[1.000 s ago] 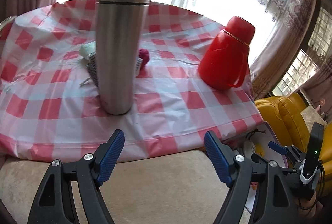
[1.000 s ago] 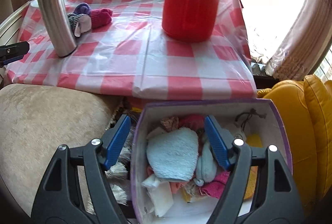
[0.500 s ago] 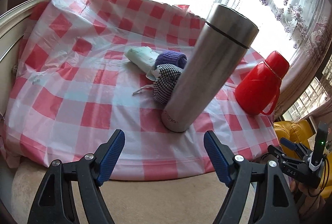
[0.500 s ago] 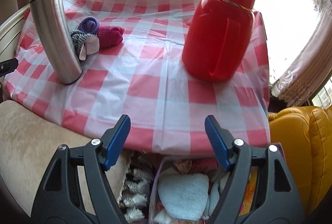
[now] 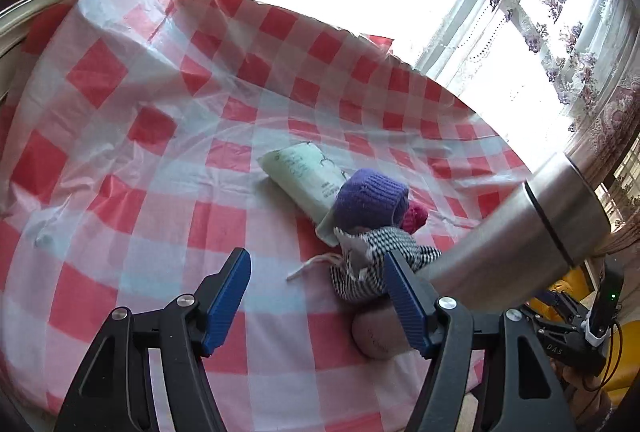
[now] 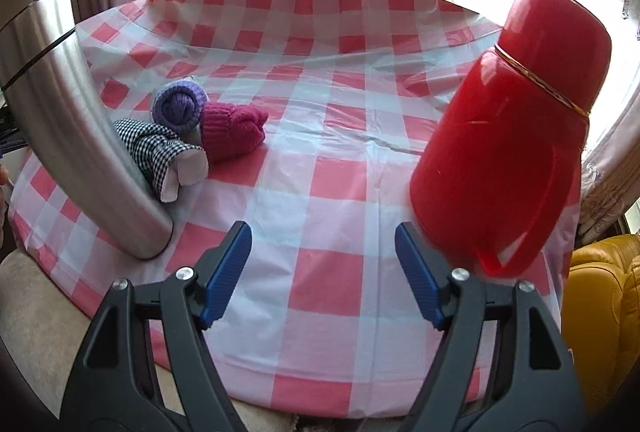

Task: Organize soft objects
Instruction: 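Grasp the purple knit glove with the left tool while the right tool grasps the pink knit glove, then carry the purple and pink gloves over the white box, then open both tools to drop the gloves into the box, then move both open tools back toward the items beside the steel thermos, then grasp the white-green tissue pack with the left tool while the right tool grasps the houndstooth cloth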

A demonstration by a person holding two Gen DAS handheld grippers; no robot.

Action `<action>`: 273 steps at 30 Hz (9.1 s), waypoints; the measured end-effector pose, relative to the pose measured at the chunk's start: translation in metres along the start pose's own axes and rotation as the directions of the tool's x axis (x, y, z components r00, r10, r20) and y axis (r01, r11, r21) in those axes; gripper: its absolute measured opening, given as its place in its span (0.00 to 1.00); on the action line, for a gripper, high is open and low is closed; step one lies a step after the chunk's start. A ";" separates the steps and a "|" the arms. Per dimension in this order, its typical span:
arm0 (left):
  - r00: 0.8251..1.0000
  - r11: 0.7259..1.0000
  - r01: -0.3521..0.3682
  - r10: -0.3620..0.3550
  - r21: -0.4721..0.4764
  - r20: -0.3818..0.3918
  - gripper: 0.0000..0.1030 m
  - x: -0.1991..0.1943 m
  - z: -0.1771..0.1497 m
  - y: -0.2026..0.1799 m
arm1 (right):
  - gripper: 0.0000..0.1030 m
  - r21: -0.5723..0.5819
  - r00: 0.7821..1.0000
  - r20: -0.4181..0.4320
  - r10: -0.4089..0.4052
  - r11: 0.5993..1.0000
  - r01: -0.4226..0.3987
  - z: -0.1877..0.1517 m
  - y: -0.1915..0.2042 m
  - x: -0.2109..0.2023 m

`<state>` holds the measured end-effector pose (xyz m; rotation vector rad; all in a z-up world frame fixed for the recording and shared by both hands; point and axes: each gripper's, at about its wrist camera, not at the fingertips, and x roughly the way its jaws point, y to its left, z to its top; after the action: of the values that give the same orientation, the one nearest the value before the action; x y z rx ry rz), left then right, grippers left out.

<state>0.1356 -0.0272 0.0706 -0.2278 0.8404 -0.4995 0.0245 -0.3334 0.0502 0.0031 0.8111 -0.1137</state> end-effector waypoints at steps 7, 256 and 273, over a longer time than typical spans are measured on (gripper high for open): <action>0.993 0.994 0.090 -0.084 0.068 -0.086 0.67 0.052 0.045 -0.020 | 0.78 -0.028 0.999 0.007 0.043 0.999 -0.042 0.032 0.015 0.037; 0.981 0.961 -0.163 0.134 -0.223 -0.137 0.83 0.102 0.047 0.026 | 0.16 -0.050 0.995 -0.047 0.092 0.994 -0.095 0.009 0.005 0.104; 0.950 0.989 -0.138 0.116 -0.057 -0.291 0.79 0.206 0.080 -0.005 | 0.83 -0.374 0.998 0.056 0.027 0.927 -0.004 0.003 0.049 0.055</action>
<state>0.3105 -0.1358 -0.0100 -0.1715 1.1521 -0.3843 0.0693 -0.2908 0.0109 -0.3536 0.7616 0.0579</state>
